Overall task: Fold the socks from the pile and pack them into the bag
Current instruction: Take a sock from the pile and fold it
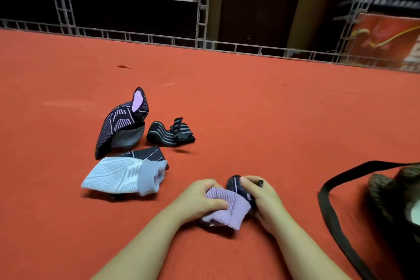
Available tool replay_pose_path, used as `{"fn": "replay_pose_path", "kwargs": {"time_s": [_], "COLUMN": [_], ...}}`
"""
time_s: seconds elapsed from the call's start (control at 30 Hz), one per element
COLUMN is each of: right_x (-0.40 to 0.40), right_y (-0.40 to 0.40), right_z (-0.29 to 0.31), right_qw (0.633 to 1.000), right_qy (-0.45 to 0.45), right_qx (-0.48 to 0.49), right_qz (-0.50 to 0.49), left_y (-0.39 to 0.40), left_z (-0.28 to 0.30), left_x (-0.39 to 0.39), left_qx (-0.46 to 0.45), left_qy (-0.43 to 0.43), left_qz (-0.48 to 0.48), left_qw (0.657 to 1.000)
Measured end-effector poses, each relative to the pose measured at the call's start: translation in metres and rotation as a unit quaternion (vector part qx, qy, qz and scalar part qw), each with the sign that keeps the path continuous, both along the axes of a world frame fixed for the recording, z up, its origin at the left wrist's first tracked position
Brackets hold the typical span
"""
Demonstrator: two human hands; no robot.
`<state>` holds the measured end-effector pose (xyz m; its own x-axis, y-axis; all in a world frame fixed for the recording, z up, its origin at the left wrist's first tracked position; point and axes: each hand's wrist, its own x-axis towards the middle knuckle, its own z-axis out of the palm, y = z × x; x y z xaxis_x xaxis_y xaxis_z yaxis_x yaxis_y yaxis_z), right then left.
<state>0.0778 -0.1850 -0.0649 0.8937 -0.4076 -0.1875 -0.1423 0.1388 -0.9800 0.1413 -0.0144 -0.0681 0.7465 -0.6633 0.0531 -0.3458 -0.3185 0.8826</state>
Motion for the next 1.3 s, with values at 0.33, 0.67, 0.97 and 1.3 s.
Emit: {"fn": "replay_pose_path", "kwargs": {"time_s": [0.33, 0.67, 0.97, 1.3], "right_x": [0.020, 0.020, 0.005, 0.012], "right_y": [-0.015, -0.027, -0.002, -0.003], "right_z": [-0.007, -0.013, -0.013, -0.002], "right_qw": [0.986, 0.961, 0.818, 0.954], "right_qy": [-0.085, -0.089, -0.139, -0.117], "right_qx": [-0.120, -0.230, -0.514, -0.260], "right_qz": [-0.082, -0.124, 0.218, 0.093], "left_y": [-0.011, -0.005, -0.014, -0.001], "left_z": [-0.006, -0.009, -0.012, 0.003], "left_x": [0.026, 0.041, 0.028, 0.036], "left_qx": [-0.188, -0.191, -0.252, -0.380], "left_qy": [0.045, 0.006, 0.127, 0.325], "left_qz": [0.093, 0.189, 0.042, 0.001], "left_qw": [0.977, 0.963, 0.958, 0.866]}}
